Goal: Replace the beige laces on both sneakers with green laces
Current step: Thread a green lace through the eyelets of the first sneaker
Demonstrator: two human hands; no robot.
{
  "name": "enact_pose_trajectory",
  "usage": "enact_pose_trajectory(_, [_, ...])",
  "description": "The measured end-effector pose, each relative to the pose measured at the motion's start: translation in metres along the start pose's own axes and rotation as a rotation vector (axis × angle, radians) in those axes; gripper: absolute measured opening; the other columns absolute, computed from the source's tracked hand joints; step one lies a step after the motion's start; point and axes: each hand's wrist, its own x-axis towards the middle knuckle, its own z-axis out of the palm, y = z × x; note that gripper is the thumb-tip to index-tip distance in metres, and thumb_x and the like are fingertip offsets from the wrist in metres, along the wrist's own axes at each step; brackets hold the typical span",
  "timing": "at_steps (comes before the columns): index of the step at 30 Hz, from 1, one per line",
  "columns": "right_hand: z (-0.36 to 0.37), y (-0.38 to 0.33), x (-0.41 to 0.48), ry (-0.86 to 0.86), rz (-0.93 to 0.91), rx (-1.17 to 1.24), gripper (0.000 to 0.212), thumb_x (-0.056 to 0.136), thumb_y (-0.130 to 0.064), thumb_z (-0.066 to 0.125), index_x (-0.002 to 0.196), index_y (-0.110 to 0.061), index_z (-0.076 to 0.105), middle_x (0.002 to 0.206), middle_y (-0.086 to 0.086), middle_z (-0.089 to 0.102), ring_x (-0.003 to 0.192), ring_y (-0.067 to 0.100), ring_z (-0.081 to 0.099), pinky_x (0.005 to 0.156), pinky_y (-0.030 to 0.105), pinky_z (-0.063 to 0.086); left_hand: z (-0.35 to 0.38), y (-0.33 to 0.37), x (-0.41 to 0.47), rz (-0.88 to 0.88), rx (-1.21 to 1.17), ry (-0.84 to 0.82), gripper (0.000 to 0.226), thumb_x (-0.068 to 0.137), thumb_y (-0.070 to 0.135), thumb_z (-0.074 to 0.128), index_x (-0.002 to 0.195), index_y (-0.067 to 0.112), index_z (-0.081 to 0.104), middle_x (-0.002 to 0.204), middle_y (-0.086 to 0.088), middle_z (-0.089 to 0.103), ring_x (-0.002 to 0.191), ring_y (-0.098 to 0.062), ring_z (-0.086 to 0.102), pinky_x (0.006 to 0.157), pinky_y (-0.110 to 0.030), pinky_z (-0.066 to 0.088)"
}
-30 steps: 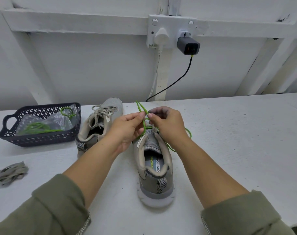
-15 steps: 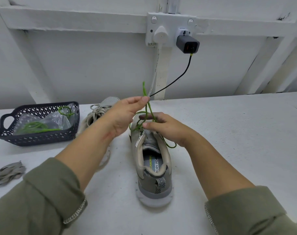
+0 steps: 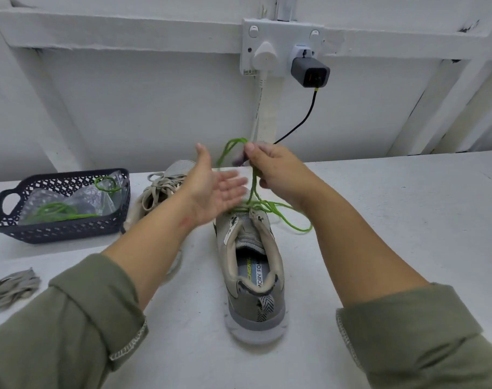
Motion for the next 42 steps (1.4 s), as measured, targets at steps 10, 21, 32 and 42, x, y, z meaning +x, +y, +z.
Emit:
enact_pose_trajectory(10, [-0.003,0.012,0.04,0.215,0.118,-0.064,0.041,0.104,-0.04,0.033,0.102,-0.018,0.068,0.104,-0.005,0.06,0.091,0.008,0.05,0.072,0.022,0.035,-0.007,-0.013,-0.027,0.449,0.483,-0.311,0.026,0.102,0.023,0.041,0.09,0.008,0.059,0.08,-0.001,0.071,0.098,-0.02,0.066,0.096,-0.024,0.048])
enact_pose_trajectory(21, [0.002,0.046,-0.003,-0.241,0.137,-0.113,0.046,0.103,-0.034,0.036,0.095,-0.009,0.074,0.093,-0.02,0.064,0.095,-0.013,0.054,0.091,0.011,0.031,0.004,0.02,0.021,0.476,0.257,0.251,0.027,0.104,0.021,0.038,0.086,0.017,0.058,0.075,0.005,0.07,0.075,-0.008,0.066,0.074,-0.025,0.051])
enact_pose_trajectory(32, [-0.004,0.067,0.013,-0.13,0.142,-0.208,0.032,0.103,-0.032,0.042,0.088,-0.027,0.07,0.111,-0.006,0.064,0.112,0.008,0.051,0.094,0.026,0.034,0.008,0.027,0.022,0.435,0.41,0.26,0.031,0.105,0.033,0.034,0.097,0.021,0.062,0.091,0.005,0.068,0.084,-0.01,0.061,0.069,-0.022,0.049])
enact_pose_trajectory(42, [0.0,0.067,0.028,-0.037,0.211,0.038,0.034,0.102,-0.03,0.044,0.078,-0.024,0.068,0.097,-0.008,0.064,0.094,0.014,0.052,0.088,0.032,0.039,-0.008,-0.038,-0.021,0.207,0.926,0.077,0.052,0.072,0.049,0.077,0.114,0.027,0.054,0.106,0.017,0.063,0.099,-0.001,0.059,0.083,-0.021,0.045])
